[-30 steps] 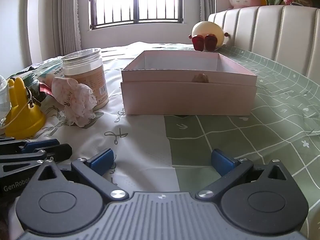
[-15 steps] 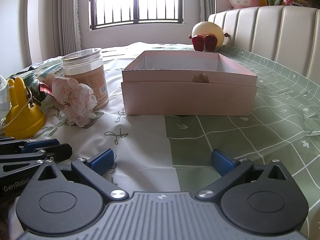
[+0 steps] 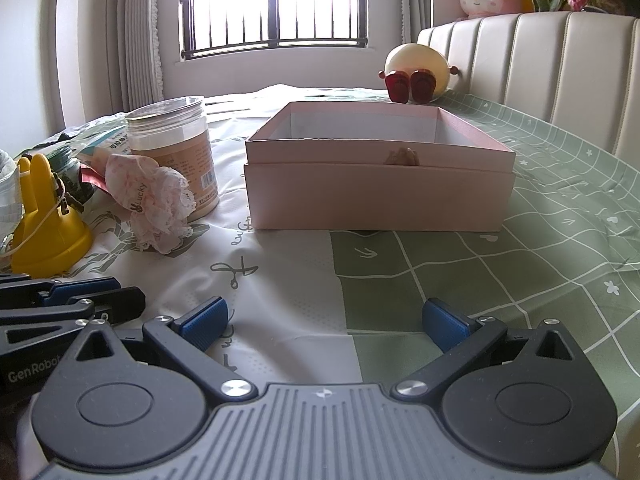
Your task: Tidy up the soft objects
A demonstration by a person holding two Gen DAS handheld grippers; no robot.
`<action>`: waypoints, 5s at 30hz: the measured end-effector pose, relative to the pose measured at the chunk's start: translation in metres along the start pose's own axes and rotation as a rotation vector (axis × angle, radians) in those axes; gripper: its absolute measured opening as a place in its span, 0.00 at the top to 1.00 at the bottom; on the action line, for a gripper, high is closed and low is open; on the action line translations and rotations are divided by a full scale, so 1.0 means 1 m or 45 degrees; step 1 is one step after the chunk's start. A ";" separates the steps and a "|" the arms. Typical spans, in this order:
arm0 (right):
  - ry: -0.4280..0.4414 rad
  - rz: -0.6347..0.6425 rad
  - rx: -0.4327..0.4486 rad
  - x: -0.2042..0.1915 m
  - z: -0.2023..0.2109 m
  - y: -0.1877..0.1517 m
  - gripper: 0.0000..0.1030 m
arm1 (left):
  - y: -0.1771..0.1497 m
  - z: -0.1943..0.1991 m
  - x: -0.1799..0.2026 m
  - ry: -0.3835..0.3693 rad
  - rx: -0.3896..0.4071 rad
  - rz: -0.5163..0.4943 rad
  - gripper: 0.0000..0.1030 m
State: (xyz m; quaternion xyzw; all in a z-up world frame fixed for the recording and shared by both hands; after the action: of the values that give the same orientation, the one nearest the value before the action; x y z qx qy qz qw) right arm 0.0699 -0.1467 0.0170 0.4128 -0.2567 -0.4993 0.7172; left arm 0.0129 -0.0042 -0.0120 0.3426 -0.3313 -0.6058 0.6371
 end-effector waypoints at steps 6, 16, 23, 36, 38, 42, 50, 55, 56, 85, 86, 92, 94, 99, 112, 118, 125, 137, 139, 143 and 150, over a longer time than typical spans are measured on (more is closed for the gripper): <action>-0.001 0.000 0.001 0.000 0.000 0.000 0.00 | 0.000 0.000 0.000 0.000 0.000 0.000 0.77; 0.000 -0.001 0.001 0.000 0.000 0.000 0.00 | 0.000 0.000 0.000 0.001 0.001 -0.001 0.77; 0.000 -0.002 0.001 0.000 0.000 0.000 0.00 | -0.001 0.001 0.001 0.000 0.002 -0.001 0.77; 0.001 -0.002 0.003 0.000 0.000 0.000 0.00 | 0.000 0.000 0.000 0.001 0.002 -0.002 0.77; 0.002 -0.002 0.003 0.000 0.000 0.000 0.00 | 0.000 0.000 0.000 0.001 0.002 -0.001 0.77; 0.002 -0.002 0.003 0.000 0.001 0.000 0.00 | 0.000 0.001 -0.001 0.001 0.002 0.000 0.77; 0.058 0.024 -0.086 -0.009 -0.003 0.012 0.00 | 0.000 0.006 -0.009 -0.003 0.016 0.050 0.78; 0.183 0.130 -0.103 -0.040 -0.009 0.030 0.00 | -0.010 0.035 -0.034 0.010 0.058 0.148 0.80; 0.204 0.164 -0.106 -0.054 -0.014 0.040 0.00 | -0.010 0.043 -0.044 -0.006 0.050 0.187 0.81; 0.403 0.647 0.103 -0.139 0.029 0.076 0.18 | -0.008 0.120 -0.188 0.266 0.155 0.340 0.80; 0.449 0.715 0.137 -0.155 0.037 0.081 0.18 | -0.011 0.126 -0.193 0.277 0.168 0.376 0.80; 0.668 0.972 0.073 -0.254 0.014 0.093 0.45 | -0.027 0.146 -0.220 0.314 0.180 0.520 0.80; 0.666 1.007 0.019 -0.276 -0.006 0.097 0.45 | -0.032 0.150 -0.221 0.291 0.193 0.541 0.80; 0.656 0.973 -0.188 -0.292 -0.036 0.112 0.99 | -0.038 0.156 -0.224 0.245 0.242 0.584 0.80; 0.722 0.692 0.021 -0.191 0.092 0.175 0.99 | -0.030 0.152 -0.215 0.270 0.221 0.641 0.80; 0.591 0.685 -0.097 -0.138 0.079 0.100 0.99 | -0.011 0.147 -0.205 0.295 0.221 0.605 0.80; 0.459 0.625 -0.114 -0.111 0.050 0.026 0.95 | 0.014 0.089 -0.165 0.400 0.063 0.218 0.79; 0.481 0.604 0.070 -0.092 0.038 -0.010 0.55 | -0.011 0.106 -0.177 0.449 -0.070 0.165 0.77; 0.490 0.550 0.059 -0.086 0.037 -0.009 0.54 | -0.001 0.111 -0.180 0.440 0.008 0.268 0.78; 0.494 0.529 0.048 -0.084 0.034 -0.009 0.51 | 0.021 0.101 -0.165 0.328 0.118 0.300 0.78; 0.517 0.482 0.030 -0.080 0.030 -0.007 0.48 | 0.007 0.058 -0.121 0.483 -0.078 -0.158 0.74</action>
State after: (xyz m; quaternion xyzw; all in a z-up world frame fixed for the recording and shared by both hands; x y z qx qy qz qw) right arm 0.0132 -0.0843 0.0301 0.4575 -0.1860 -0.2606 0.8296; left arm -0.0376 0.1152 0.0252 0.4507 -0.1649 -0.5784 0.6596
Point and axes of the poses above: each gripper's, at about its wrist camera, not at the fingertips, and z roughly against the way its jaws point, x to its right, y to its top, the point moved 2 cm from there along -z, roughly the way its jaws point, and after that the axes turned 2 degrees about -z, right-handed, at the moved point
